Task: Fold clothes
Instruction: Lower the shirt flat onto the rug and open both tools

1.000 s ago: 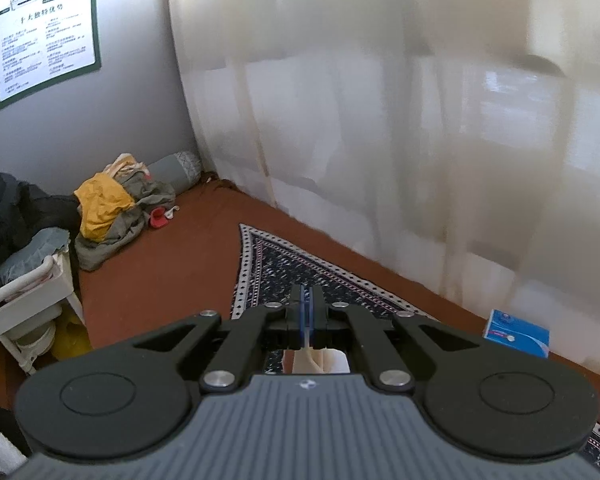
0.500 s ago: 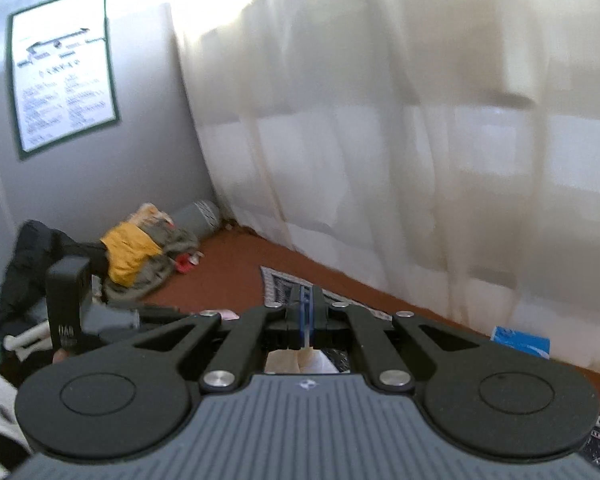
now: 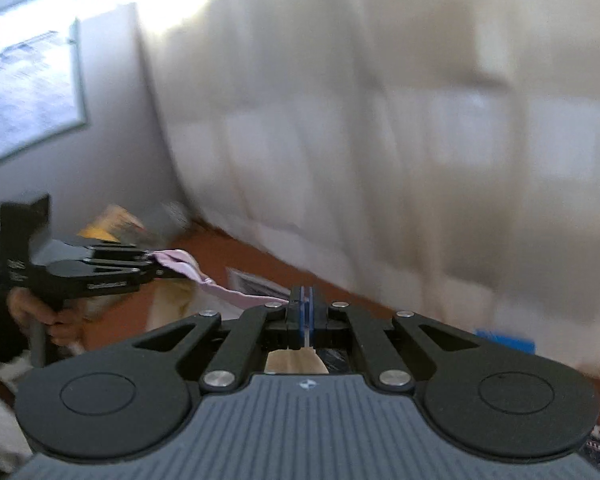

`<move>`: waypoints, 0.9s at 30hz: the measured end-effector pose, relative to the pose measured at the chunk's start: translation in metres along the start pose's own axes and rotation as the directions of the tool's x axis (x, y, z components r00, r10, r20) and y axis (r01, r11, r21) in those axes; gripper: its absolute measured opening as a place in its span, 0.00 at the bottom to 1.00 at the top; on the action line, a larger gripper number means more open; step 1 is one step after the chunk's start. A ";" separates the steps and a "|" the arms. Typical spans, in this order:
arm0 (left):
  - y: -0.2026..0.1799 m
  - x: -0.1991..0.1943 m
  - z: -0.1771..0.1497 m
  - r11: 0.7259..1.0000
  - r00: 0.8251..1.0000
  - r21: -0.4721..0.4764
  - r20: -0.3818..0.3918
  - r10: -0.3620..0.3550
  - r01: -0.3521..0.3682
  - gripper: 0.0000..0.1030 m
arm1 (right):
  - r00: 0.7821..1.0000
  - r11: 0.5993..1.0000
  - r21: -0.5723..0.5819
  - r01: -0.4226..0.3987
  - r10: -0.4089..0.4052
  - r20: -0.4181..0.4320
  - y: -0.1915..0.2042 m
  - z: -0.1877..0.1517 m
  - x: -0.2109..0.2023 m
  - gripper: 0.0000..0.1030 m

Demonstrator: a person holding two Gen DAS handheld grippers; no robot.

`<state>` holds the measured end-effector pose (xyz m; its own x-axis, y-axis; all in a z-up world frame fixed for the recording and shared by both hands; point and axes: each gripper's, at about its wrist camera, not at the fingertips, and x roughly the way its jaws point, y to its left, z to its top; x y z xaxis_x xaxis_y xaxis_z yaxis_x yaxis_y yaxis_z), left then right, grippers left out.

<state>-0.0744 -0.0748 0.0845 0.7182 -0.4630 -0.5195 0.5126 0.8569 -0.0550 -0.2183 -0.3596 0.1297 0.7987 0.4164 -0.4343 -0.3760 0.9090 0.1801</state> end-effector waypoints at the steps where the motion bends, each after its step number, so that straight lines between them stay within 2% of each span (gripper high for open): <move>1: 0.006 0.035 -0.005 1.000 0.999 0.001 -0.038 0.010 -0.010 0.03 | 0.999 0.999 0.013 0.036 -0.035 -0.030 -0.013 -0.006 0.027 0.02; 3: 0.020 0.109 -0.018 0.999 0.992 0.025 -0.121 0.047 -0.044 0.04 | 0.991 0.993 0.055 0.101 -0.095 -0.099 -0.040 -0.023 0.087 0.02; 4: 0.026 0.149 -0.025 0.997 0.983 0.035 -0.172 0.070 -0.065 0.08 | 0.982 0.987 0.084 0.139 -0.126 -0.137 -0.055 -0.035 0.120 0.02; 6: 0.043 0.212 -0.043 0.995 0.950 0.007 -0.296 0.099 -0.101 0.08 | 0.961 0.967 0.147 0.206 -0.172 -0.218 -0.083 -0.060 0.182 0.02; 7: 0.052 0.243 -0.052 0.993 0.927 -0.007 -0.357 0.110 -0.121 0.13 | 0.948 0.955 0.181 0.236 -0.185 -0.260 -0.096 -0.072 0.210 0.03; 8: 0.060 0.261 -0.062 0.989 0.907 -0.014 -0.403 0.126 -0.144 0.15 | 0.933 0.940 0.214 0.266 -0.196 -0.302 -0.109 -0.085 0.239 0.06; 9: 0.067 0.278 -0.069 0.985 0.888 -0.011 -0.435 0.150 -0.172 0.25 | 0.918 0.922 0.238 0.307 -0.220 -0.329 -0.117 -0.097 0.257 0.07; 10: 0.071 0.278 -0.076 0.985 0.883 0.002 -0.442 0.156 -0.173 0.28 | 0.902 0.901 0.261 0.347 -0.244 -0.356 -0.125 -0.109 0.275 0.08; 11: 0.075 0.277 -0.082 0.985 0.880 0.015 -0.447 0.160 -0.171 0.29 | 0.895 0.890 0.273 0.365 -0.254 -0.368 -0.128 -0.116 0.279 0.11; 13: 0.084 0.274 -0.082 0.990 0.887 0.044 -0.441 0.141 -0.135 0.40 | 0.880 0.868 0.296 0.399 -0.271 -0.391 -0.134 -0.131 0.284 0.12; 14: 0.085 0.269 -0.080 0.991 0.892 0.060 -0.431 0.135 -0.121 0.46 | 0.882 0.870 0.302 0.390 -0.258 -0.394 -0.133 -0.132 0.281 0.12; 15: 0.089 0.267 -0.080 0.990 0.898 0.077 -0.417 0.139 -0.117 0.57 | 0.885 0.872 0.308 0.380 -0.245 -0.396 -0.131 -0.132 0.277 0.13; 18: 0.092 0.237 -0.072 0.987 0.922 0.111 -0.358 0.149 -0.117 0.77 | 0.897 0.866 0.334 0.371 -0.242 -0.369 -0.130 -0.133 0.244 0.32; 19: 0.092 0.228 -0.068 0.987 0.925 0.114 -0.350 0.150 -0.117 0.77 | 0.904 0.861 0.352 0.366 -0.239 -0.356 -0.127 -0.134 0.231 0.39; 20: 0.092 0.219 -0.064 0.986 0.928 0.117 -0.341 0.150 -0.117 0.77 | 0.907 0.857 0.366 0.362 -0.234 -0.350 -0.124 -0.134 0.222 0.42; 21: 0.092 0.209 -0.061 0.986 0.931 0.120 -0.333 0.151 -0.117 0.77 | 0.909 0.856 0.375 0.356 -0.225 -0.350 -0.119 -0.136 0.215 0.42; 23: 0.080 0.187 -0.064 0.989 0.943 0.136 -0.317 0.103 -0.062 0.77 | 0.918 0.859 0.391 0.330 -0.194 -0.347 -0.107 -0.140 0.207 0.42; 27: 0.051 0.157 -0.094 0.980 0.929 0.192 -0.369 0.028 0.046 0.77 | 0.932 0.881 0.403 0.248 -0.104 -0.346 -0.073 -0.148 0.214 0.42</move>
<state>0.0209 -0.0825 -0.0800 0.5080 -0.3221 -0.7989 0.6263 0.7748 0.0859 -0.0891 -0.3398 -0.1068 0.6214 0.2868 -0.7291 0.0567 0.9117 0.4069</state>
